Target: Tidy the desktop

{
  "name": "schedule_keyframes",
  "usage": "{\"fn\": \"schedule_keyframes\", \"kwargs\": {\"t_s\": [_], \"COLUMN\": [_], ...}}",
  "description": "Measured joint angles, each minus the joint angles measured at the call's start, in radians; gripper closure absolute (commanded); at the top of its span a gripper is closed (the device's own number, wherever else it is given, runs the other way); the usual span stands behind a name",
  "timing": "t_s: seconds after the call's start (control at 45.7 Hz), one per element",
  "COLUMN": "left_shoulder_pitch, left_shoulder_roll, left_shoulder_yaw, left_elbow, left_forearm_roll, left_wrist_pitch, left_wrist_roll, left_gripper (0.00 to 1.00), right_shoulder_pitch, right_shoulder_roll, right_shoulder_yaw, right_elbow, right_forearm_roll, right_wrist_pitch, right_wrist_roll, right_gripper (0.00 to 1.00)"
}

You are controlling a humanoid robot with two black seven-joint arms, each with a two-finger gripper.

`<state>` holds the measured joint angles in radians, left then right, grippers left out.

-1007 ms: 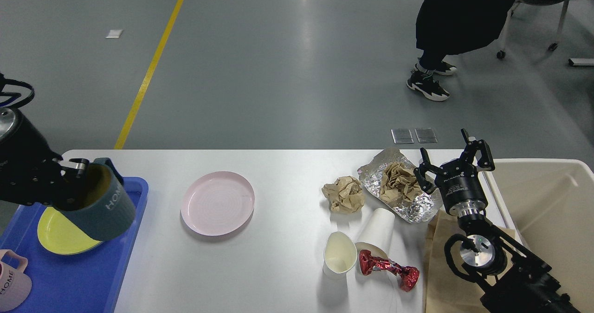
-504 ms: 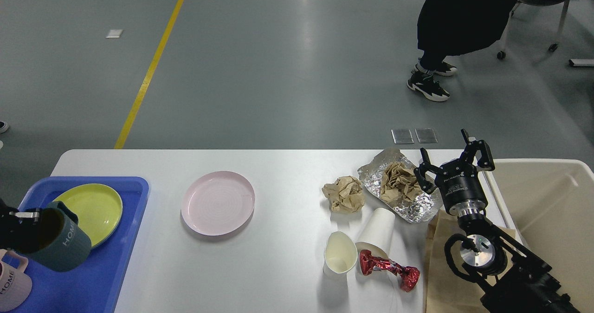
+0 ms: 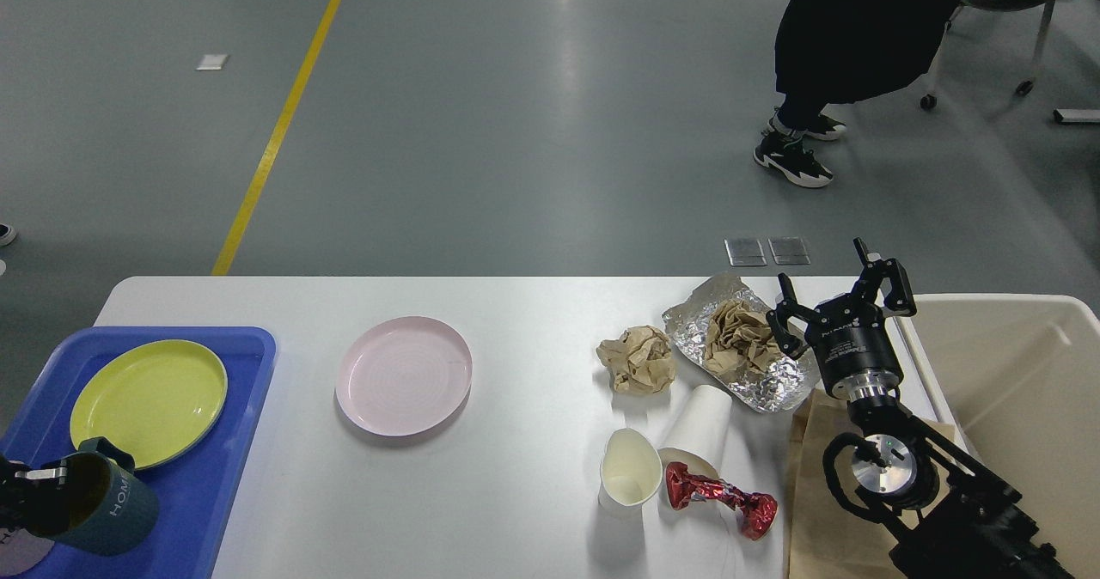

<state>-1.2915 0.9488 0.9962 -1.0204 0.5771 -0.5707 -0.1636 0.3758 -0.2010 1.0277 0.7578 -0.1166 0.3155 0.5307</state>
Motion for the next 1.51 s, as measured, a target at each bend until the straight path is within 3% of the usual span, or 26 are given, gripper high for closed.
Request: {"fn": "schedule_keyframes", "kwargs": {"t_s": [0.766,0.876,1.051,1.182,1.511], "left_shoulder_pitch": [0.094,0.096,0.097,0.098,0.097], "left_shoulder_roll": [-0.026,-0.027,-0.038,-0.049,-0.048], "left_shoulder_yaw": [-0.042,-0.042,-0.044,-0.039,-0.017], "left_elbow": [0.002,0.002,0.001,0.001,0.000], "left_forearm_roll": [0.003,-0.003,-0.042,-0.096,-0.130], "left_wrist_pitch": [0.060,0.064,0.064,0.065,0.049], "left_wrist_roll": [0.007,0.009,0.014,0.013,0.012], "left_gripper": [0.97,0.83,0.30,0.07,0.04], "right_shoulder_pitch": [0.000,0.000,0.000,0.000,0.000], "right_shoulder_roll": [0.000,0.000,0.000,0.000,0.000], "right_shoulder_yaw": [0.000,0.000,0.000,0.000,0.000], "right_elbow": [0.000,0.000,0.000,0.000,0.000], "right_forearm_roll": [0.000,0.000,0.000,0.000,0.000], "right_wrist_pitch": [0.000,0.000,0.000,0.000,0.000], "right_wrist_roll": [0.000,0.000,0.000,0.000,0.000], "right_gripper": [0.00,0.00,0.00,0.00,0.00]}}
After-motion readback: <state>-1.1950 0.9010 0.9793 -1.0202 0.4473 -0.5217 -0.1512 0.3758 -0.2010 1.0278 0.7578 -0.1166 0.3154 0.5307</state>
